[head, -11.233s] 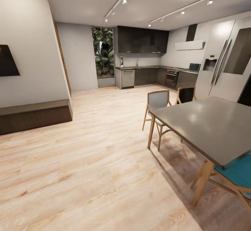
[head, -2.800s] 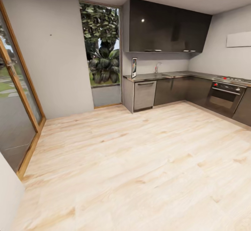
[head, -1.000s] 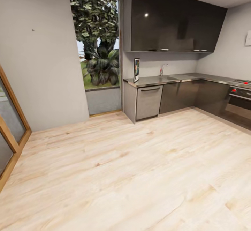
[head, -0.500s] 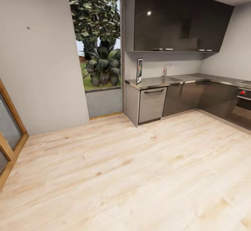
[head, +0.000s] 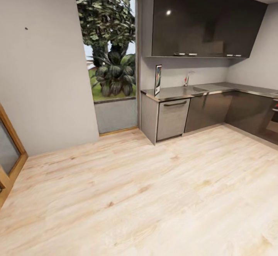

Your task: Pick up the poster from the kitchen countertop and hang it on one of the wall nails in the kitchen.

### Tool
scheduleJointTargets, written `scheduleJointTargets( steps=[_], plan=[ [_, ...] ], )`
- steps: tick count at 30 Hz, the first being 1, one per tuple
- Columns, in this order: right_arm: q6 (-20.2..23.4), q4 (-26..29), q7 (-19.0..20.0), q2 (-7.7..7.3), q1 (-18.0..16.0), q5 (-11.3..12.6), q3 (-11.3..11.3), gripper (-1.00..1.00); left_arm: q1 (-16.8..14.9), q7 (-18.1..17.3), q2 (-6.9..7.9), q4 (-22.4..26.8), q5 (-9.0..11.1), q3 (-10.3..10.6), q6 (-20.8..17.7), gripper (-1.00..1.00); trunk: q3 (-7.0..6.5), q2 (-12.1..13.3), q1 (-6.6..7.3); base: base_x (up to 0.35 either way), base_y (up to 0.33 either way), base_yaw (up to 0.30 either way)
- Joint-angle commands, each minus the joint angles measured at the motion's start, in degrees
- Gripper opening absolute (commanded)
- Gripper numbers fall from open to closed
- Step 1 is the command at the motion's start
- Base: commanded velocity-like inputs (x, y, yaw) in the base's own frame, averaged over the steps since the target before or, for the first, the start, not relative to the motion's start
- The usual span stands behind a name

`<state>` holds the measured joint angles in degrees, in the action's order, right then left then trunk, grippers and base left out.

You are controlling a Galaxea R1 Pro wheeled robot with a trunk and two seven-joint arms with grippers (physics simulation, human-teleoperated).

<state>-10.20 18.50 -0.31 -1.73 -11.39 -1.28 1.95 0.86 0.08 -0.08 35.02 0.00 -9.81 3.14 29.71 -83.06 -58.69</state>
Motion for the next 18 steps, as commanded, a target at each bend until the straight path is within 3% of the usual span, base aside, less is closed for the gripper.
scheduleJointTargets(
  steps=[1,18],
  plan=[
    [-0.16,-0.04,-0.04,-0.03,-0.04,-0.13,0.18,1.00,0.01,0.01,-0.01,0.05,0.00,-0.04,0.11,1.00,0.04,-0.02,-0.04,0.339,0.119,0.000],
    [-0.17,0.04,-0.12,-0.03,-0.04,-0.04,-0.01,1.00,0.01,0.00,-0.01,0.05,0.00,-0.04,0.11,1.00,0.04,-0.02,-0.04,0.339,0.119,0.000]
  ],
)
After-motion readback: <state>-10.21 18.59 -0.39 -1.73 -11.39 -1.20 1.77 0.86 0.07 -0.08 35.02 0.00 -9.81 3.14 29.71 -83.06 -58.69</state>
